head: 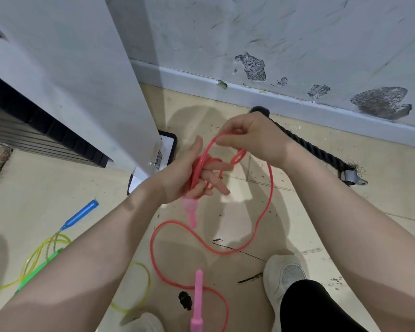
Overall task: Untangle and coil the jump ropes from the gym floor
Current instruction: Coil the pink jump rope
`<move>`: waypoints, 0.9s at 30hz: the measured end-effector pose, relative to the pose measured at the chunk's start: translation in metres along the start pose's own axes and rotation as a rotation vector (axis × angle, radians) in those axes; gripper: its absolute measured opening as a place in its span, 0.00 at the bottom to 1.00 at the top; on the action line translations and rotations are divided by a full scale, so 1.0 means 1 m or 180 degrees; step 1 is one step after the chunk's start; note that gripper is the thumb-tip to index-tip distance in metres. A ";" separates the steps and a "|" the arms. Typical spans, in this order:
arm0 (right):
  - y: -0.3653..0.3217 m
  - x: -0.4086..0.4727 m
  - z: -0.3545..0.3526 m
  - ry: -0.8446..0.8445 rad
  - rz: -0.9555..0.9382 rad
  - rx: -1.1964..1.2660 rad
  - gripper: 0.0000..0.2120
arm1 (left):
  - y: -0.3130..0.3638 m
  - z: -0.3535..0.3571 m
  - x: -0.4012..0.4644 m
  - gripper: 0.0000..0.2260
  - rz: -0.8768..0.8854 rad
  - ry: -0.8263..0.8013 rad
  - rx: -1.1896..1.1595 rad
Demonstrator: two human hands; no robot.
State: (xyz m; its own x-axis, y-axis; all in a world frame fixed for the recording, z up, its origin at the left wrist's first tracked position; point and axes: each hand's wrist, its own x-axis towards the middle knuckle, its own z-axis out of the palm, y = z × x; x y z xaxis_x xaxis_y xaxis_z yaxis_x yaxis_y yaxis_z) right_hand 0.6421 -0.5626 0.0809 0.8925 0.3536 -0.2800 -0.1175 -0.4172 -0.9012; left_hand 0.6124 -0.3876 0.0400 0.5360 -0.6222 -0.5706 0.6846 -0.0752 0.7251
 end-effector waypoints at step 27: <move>0.006 0.002 -0.009 0.1206 -0.0023 0.0232 0.09 | -0.001 -0.009 -0.001 0.43 -0.0291 -0.0251 0.0071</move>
State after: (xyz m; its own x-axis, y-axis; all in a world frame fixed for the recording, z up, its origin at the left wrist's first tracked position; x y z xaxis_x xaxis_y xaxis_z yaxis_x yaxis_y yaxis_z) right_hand 0.6467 -0.5716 0.0780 0.9895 0.0160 -0.1437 -0.1291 -0.3505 -0.9276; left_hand 0.6160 -0.3801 0.0363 0.4308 -0.6712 -0.6033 0.7172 -0.1512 0.6803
